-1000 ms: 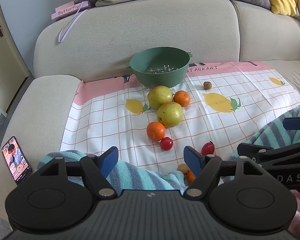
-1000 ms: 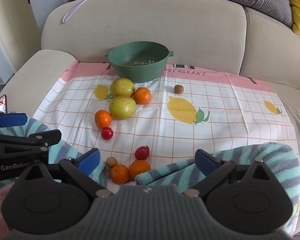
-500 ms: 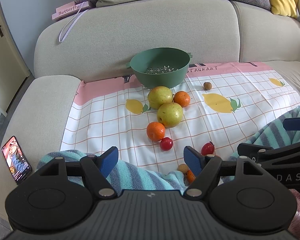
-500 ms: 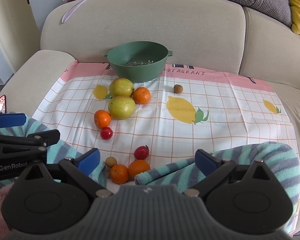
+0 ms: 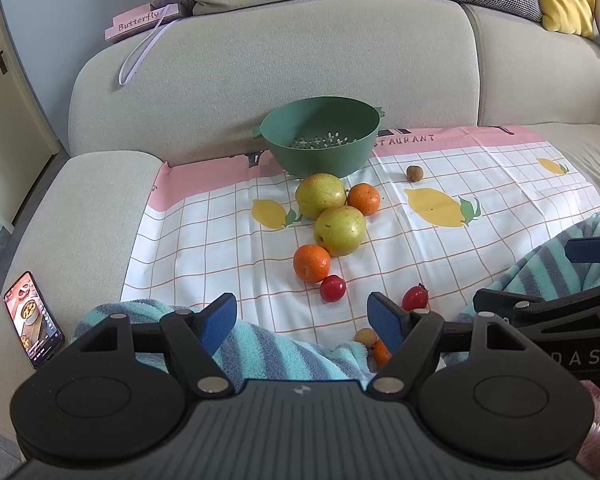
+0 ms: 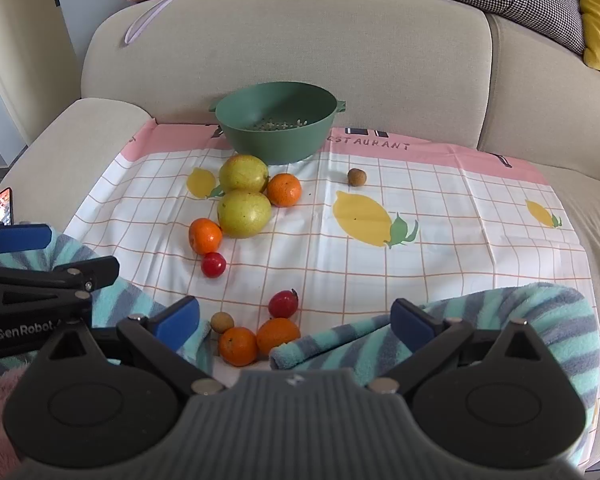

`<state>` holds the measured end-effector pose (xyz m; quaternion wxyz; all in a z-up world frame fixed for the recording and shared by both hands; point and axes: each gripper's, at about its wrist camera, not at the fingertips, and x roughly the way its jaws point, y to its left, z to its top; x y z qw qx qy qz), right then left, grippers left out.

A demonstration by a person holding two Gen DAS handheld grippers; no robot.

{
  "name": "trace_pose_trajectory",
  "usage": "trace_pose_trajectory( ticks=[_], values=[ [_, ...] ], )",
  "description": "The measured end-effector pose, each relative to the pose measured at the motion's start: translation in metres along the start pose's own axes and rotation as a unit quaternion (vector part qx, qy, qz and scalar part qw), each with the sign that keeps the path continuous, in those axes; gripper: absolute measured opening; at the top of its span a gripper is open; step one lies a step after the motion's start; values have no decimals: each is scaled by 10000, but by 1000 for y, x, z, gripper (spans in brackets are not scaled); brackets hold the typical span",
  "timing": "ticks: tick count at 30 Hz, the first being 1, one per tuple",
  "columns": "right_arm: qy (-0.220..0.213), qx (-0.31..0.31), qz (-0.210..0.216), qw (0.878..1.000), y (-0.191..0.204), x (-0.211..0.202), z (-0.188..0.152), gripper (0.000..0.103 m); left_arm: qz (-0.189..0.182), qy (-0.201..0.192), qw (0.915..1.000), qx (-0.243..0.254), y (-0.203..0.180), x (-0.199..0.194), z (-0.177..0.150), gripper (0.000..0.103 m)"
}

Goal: Organize fruits

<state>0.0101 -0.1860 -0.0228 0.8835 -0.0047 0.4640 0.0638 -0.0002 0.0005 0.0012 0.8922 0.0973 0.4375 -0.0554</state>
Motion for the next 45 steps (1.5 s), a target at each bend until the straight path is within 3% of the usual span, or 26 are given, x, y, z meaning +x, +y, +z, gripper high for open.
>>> trace_pose_trajectory(
  ticks=[36, 45],
  values=[
    [52, 13, 34, 10000, 0, 4, -4, 99, -10, -1, 10000, -3, -2, 0, 0, 87],
    [88, 103, 260, 9996, -7, 11, -4, 98, -294, 79, 9994, 151, 0, -1, 4, 79]
  ],
)
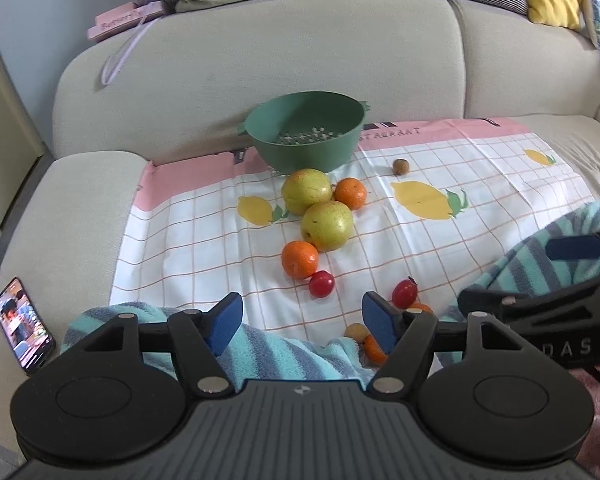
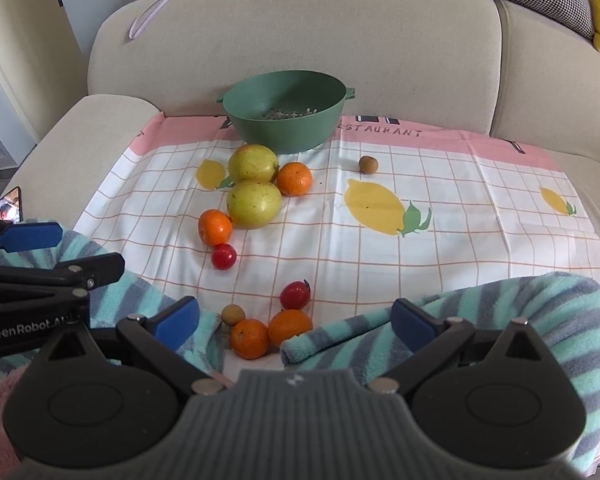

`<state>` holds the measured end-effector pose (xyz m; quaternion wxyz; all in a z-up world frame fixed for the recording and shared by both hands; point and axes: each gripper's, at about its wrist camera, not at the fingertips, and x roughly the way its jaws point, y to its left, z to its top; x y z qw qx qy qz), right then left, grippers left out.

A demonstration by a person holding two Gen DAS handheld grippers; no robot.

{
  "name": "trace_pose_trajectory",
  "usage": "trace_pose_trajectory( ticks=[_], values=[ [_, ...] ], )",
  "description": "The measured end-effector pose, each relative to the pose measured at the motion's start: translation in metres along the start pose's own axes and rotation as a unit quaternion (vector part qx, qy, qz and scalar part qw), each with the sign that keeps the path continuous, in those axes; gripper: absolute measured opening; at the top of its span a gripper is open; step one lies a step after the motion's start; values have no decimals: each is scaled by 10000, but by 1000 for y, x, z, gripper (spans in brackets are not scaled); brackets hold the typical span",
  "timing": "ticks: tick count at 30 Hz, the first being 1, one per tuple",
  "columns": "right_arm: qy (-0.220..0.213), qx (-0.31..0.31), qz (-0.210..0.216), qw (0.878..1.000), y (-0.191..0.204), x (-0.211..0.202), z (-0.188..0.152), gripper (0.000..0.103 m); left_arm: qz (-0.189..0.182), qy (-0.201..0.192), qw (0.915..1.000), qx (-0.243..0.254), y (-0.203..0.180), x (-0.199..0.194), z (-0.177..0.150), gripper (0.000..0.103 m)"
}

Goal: Organize fruits

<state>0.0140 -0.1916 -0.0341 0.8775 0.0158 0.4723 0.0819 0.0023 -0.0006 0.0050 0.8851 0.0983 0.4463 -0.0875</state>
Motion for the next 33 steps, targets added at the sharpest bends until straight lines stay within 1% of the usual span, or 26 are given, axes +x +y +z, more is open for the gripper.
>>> trace_pose_trajectory(
  ticks=[3, 4, 5, 6, 8, 10, 11, 12, 13, 14, 15, 17, 21, 25, 28, 30, 31, 33],
  values=[
    [-112, -89, -6, 9999, -4, 1, 1, 98, -184, 64, 9997, 121, 1, 4, 1, 77],
    [-159, -104, -14, 9998, -5, 2, 2, 98, -253, 76, 9995, 159, 1, 5, 1, 74],
    [-203, -115, -2, 9997, -8, 4, 2, 95, -335, 87, 9992, 214, 1, 7, 1, 70],
    [-243, -122, 30, 9996, -11, 5, 2, 93, -426, 100, 9987, 272, 2, 8, 0, 69],
    [-249, -125, 73, 9996, -17, 9, 2, 92, -617, 144, 9973, 382, 1, 13, 0, 62],
    [-144, -151, 186, 9996, -22, 16, 3, 83, -755, 257, 9956, 497, -1, 19, -1, 56],
    [-61, -157, 273, 9995, -24, 21, 3, 76, -814, 328, 9945, 573, -3, 23, -2, 52],
    [45, -142, 369, 9992, -27, 26, 3, 68, -866, 399, 9933, 656, -6, 27, -3, 51],
    [143, -126, 461, 9988, -29, 31, 3, 65, -931, 472, 9917, 752, -9, 31, -4, 48],
    [268, -120, 563, 9980, -31, 38, 2, 60, -1016, 546, 9896, 858, -11, 35, -5, 47],
    [371, -136, 656, 9971, -32, 43, 2, 55, -1112, 621, 9870, 977, -14, 40, -6, 47],
    [530, -315, 791, 9950, -31, 54, 1, 48, -1291, 757, 9806, 1264, -21, 49, -8, 47],
    [845, -871, 836, 9891, -26, 77, -2, 42, -1491, 961, 9658, 1889, -35, 66, -10, 46],
    [1223, -988, 1001, 9825, -27, 101, -5, 41, -1659, 1292, 9501, 2304, -47, 86, -9, 46],
    [1520, -1007, 1172, 9762, -28, 118, -8, 41, -1799, 1493, 9347, 2677, -57, 102, -9, 46],
    [1598, -1044, 1293, 9731, -28, 125, -8, 41, -1866, 1612, 9252, 2885, -61, 112, -11, 46],
    [1615, -1035, 1314, 9726, -28, 127, -7, 41, -1907, 1650, 9220, 2939, -62, 116, -11, 46],
    [1619, -982, 1363, 9724, -29, 132, -5, 41, -1931, 1765, 9192, 2941, -63, 127, -9, 46]
  ],
)
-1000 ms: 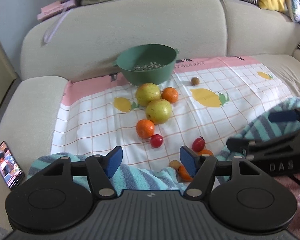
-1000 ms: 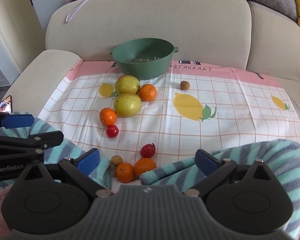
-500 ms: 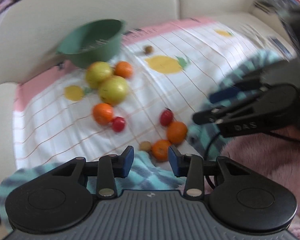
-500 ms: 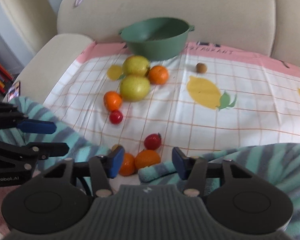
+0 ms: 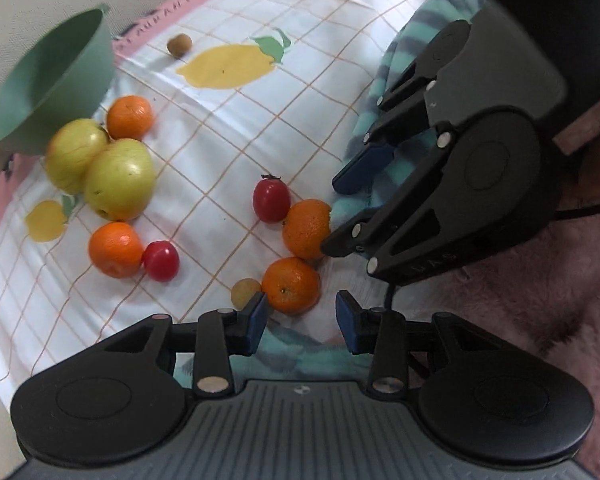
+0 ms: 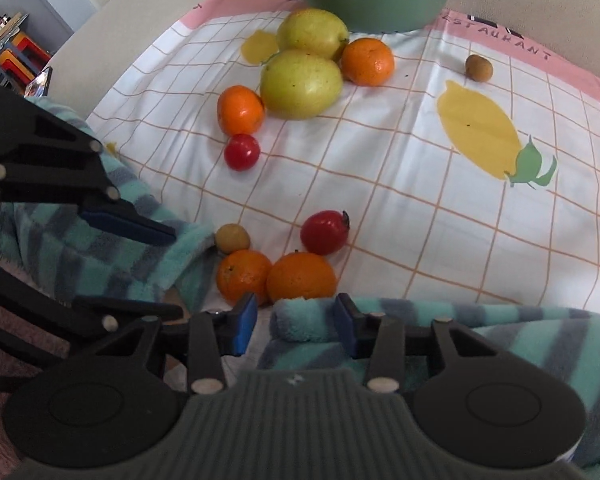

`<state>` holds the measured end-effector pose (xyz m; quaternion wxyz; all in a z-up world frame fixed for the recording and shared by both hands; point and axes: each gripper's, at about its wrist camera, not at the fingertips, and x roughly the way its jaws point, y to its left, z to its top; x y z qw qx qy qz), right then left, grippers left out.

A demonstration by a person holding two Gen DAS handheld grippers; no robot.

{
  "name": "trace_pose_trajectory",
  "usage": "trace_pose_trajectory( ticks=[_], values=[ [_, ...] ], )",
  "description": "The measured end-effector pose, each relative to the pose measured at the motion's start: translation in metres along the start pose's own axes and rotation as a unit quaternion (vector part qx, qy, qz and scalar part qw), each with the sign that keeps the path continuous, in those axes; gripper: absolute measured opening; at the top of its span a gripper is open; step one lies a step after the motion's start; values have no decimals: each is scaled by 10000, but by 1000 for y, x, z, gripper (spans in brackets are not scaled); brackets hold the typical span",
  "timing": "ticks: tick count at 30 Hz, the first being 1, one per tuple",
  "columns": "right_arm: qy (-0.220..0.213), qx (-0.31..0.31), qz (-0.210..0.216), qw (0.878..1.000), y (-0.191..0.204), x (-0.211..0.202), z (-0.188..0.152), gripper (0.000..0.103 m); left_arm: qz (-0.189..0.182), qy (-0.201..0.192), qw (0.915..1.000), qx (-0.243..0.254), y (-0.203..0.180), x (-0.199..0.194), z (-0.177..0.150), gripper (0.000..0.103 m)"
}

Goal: Organize fruits
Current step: 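Lower the right tool onto a mandarin while the left tool reaches another mandarin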

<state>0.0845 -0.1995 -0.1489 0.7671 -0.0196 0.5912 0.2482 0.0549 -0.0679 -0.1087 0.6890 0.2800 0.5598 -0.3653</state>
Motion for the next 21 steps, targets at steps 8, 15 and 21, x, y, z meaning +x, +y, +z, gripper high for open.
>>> trace_pose_trajectory(
  ticks=[8, 15, 21],
  values=[
    [109, 0, -25, 9999, -2, 17, 9, 41, -167, 455, 9981, -372, 17, 32, 14, 46],
    [235, 54, 12, 9997, -6, 31, 14, 43, -97, 607, 9967, -538, 20, 46, 12, 46],
    [314, 131, 81, 9994, -8, 39, 16, 45, -151, 685, 9951, -699, 24, 53, 11, 46]
  ],
)
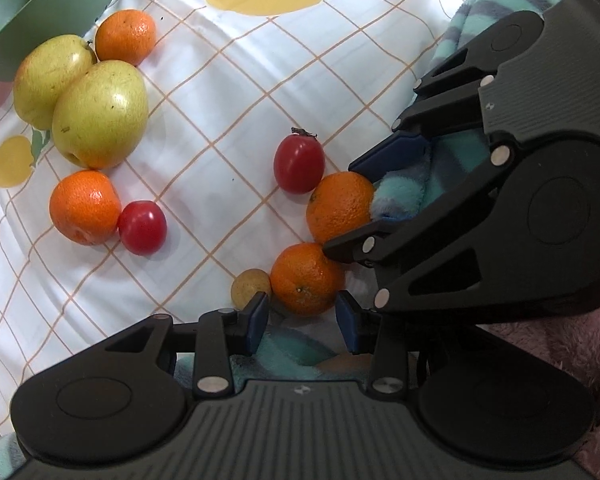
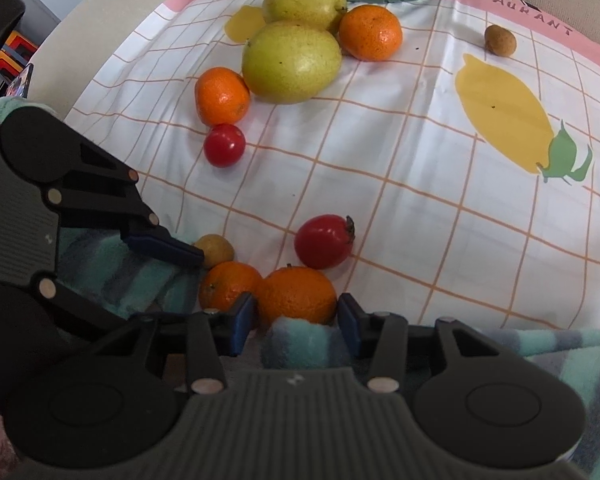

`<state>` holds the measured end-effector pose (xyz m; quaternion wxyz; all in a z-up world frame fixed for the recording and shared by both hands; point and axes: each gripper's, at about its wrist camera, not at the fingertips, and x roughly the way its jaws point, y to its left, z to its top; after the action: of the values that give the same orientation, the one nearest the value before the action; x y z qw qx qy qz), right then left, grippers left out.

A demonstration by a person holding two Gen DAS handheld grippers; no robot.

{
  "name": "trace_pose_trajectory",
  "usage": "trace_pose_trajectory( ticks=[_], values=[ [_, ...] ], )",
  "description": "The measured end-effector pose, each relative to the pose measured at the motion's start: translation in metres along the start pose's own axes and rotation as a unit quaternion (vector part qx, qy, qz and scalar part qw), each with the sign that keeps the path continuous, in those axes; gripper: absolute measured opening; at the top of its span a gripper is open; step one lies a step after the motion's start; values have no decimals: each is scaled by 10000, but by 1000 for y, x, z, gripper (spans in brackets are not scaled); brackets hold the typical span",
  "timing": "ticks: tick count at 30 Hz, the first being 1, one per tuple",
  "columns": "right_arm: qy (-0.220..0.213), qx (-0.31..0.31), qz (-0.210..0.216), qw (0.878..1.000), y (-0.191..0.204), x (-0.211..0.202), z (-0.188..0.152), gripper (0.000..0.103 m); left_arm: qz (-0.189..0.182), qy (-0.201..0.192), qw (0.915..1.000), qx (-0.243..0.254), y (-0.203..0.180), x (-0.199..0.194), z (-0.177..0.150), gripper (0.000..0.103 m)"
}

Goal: Organize fruits
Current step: 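Lower the right tool onto a mandarin while the left tool reaches another mandarin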

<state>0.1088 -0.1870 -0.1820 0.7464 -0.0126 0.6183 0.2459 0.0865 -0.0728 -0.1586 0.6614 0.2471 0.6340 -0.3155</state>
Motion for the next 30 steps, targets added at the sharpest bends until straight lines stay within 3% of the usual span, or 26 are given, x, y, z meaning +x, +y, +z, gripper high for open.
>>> trace_pose_trajectory(
  ticks=[7, 13, 21, 27, 30],
  values=[
    [-14, 33, 10, 10000, 0, 0, 0, 44, -45, -43, 10000, -63, 5, 1, -2, 47],
    [-338, 157, -71, 9993, -1, -21, -9, 44, -80, -188, 9994, -289, 12, -5, -5, 65],
    [-875, 701, -525, 9923, -10, -57, -24, 44, -224, -280, 9973, -644, 17, -9, -3, 76],
    [-1059, 1031, -559, 9874, -20, -68, -31, 44, -365, -411, 9976, -429, 14, -11, 1, 75],
    [-1096, 1079, -496, 9869, -22, -70, -32, 44, -299, -568, 9979, 87, 13, -25, -3, 70]
  ],
)
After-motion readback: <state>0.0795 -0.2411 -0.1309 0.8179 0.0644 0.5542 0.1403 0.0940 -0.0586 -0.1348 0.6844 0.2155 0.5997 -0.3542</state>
